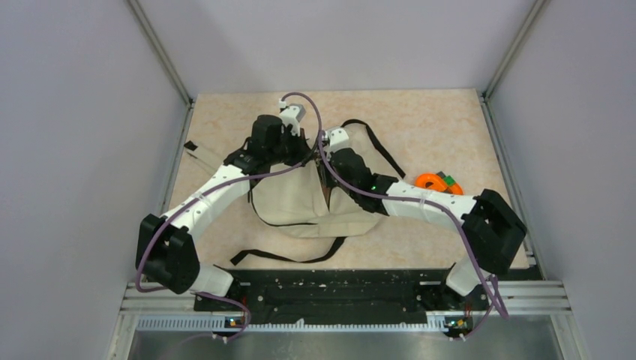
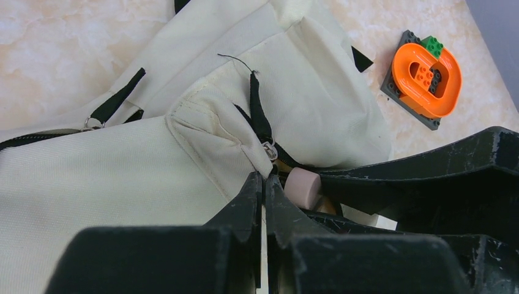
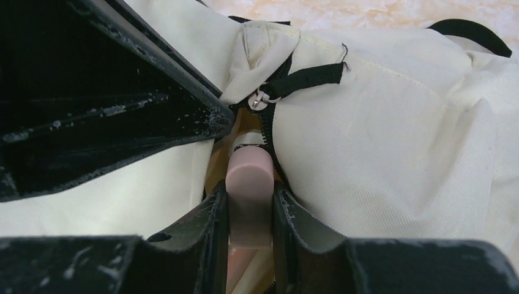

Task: Pack the student bag
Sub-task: Place the stationery in the student bag.

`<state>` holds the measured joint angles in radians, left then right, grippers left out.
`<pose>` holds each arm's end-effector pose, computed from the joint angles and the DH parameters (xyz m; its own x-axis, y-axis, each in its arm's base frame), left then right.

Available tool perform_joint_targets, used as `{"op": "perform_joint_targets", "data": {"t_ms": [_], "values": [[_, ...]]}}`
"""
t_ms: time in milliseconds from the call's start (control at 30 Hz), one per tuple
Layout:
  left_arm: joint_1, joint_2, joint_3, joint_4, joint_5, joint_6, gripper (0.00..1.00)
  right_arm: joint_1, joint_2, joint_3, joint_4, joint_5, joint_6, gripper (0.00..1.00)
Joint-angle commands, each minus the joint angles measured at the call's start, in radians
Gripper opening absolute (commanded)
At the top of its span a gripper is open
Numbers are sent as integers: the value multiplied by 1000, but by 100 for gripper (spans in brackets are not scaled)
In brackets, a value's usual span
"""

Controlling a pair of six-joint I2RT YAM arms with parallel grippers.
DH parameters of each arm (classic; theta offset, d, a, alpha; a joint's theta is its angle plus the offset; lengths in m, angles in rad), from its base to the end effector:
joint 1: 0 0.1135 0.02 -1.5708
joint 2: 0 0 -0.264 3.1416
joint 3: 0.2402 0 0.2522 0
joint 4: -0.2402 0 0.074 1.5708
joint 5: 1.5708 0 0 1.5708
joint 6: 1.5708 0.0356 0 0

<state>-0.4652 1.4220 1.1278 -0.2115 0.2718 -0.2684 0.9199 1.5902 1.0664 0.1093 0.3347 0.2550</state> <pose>0.2883 -0.1554 0.3085 -0.5877 0.0092 -0.8090 0.5043 0.7861 -0.3574 0.2309 0.2839 0.2635 -0.3797 -0.1053 -0.9191 -0.4893 0.8661 0.1029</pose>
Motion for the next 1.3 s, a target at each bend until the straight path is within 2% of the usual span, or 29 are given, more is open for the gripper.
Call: {"op": "perform_joint_targets", "data": {"t_ms": [0, 100, 167, 367, 533, 667, 733, 867, 933, 1100, 1267], "values": [[1, -69, 19, 87, 33, -21, 0, -5, 20, 75, 50, -25, 40, 19], [3, -72, 16, 86, 25, -23, 0, -6, -7, 60, 41, -13, 44, 42], [7, -74, 16, 85, 19, -23, 0, -6, -41, 50, 28, -5, 39, 54], [15, -71, 16, 87, 8, -32, 0, -6, -150, 24, -30, -8, 17, 68], [22, -68, 17, 90, 4, -41, 0, -6, -246, -7, -69, -18, 13, 72], [26, -70, 9, 100, 9, -52, 0, -12, -264, -11, -70, 4, -8, 75], [29, -71, 7, 101, 14, -54, 0, -36, -248, 14, -78, -27, -22, 72], [35, -80, -9, 104, 25, -41, 0, -131, -216, 49, -83, -207, -5, 63], [37, -91, -20, 103, 19, -39, 7, -188, -205, 49, -61, -309, -3, 63], [40, -141, -48, 106, 2, -51, 35, -307, -118, 107, -42, -516, 32, 66], [44, -173, -56, 98, -30, -88, 54, -354, 13, 207, -25, -544, 65, 74]]}}
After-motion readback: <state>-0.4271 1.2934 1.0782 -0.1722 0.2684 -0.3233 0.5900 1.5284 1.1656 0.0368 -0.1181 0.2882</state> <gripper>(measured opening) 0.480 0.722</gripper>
